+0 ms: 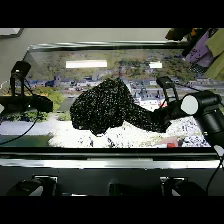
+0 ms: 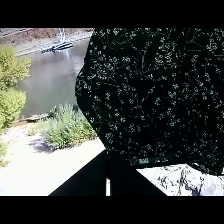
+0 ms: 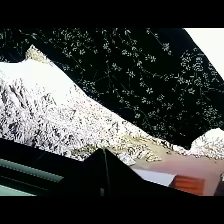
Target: Fold the clothes and pants, and hang the long-sleeved shirts on hangers.
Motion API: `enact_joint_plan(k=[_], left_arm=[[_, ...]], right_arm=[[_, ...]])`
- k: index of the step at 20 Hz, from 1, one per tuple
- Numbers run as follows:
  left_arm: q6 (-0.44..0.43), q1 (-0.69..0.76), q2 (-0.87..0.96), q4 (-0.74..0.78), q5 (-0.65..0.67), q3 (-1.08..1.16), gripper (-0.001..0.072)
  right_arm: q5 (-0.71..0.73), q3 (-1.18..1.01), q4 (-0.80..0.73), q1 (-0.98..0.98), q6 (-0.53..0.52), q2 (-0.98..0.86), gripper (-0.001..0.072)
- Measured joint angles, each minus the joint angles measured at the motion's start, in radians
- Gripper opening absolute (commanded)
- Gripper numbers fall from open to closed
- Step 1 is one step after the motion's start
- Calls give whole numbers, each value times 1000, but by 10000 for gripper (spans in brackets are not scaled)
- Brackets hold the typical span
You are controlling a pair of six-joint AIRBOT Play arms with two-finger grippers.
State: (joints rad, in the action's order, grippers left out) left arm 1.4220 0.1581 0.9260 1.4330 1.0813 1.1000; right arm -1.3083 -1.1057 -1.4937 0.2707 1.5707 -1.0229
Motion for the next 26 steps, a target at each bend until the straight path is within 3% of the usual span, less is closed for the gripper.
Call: enact_joint_plan(k=[8, 9, 10, 15, 18, 22, 26], left_arm=[[0, 0, 0, 0, 0, 0, 41], [0, 0, 0, 0, 0, 0, 225], [0, 0, 1, 0, -2, 0, 701], [73, -44, 54, 4, 0, -2, 720], [90, -155, 169, -105, -1, -3, 720], [19, -281, 362, -313, -16, -5, 720], [-83, -316, 520, -479, -44, -4, 720]], right_arm=[[0, 0, 0, 0, 0, 0, 41], [0, 0, 0, 0, 0, 0, 41], [0, 0, 0, 0, 0, 0, 41], [0, 0, 0, 0, 0, 0, 41], [1, 0, 0, 0, 0, 0, 41], [10, 0, 0, 0, 0, 0, 41], [32, 0, 0, 0, 1, 0, 60]])
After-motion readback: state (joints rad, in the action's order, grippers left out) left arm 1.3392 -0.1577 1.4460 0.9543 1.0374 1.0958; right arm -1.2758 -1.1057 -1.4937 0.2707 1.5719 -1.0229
